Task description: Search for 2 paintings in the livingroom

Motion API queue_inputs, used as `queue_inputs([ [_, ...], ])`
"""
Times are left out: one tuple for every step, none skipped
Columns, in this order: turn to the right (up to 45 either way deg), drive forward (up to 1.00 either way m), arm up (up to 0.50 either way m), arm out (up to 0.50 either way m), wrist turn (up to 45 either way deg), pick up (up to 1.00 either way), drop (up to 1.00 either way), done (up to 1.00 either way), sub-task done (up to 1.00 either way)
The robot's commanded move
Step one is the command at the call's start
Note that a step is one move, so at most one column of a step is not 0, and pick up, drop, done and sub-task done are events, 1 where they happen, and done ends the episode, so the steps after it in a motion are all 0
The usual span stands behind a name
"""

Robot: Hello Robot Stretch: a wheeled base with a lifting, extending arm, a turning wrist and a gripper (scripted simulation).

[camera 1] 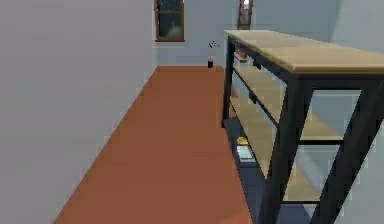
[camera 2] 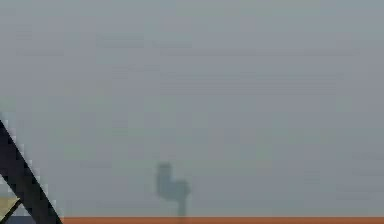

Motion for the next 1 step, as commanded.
queue_inputs([
  [-45.0,0.00,0.00,0.00,0.0,0.00,0.00,0.00,0.00],
])
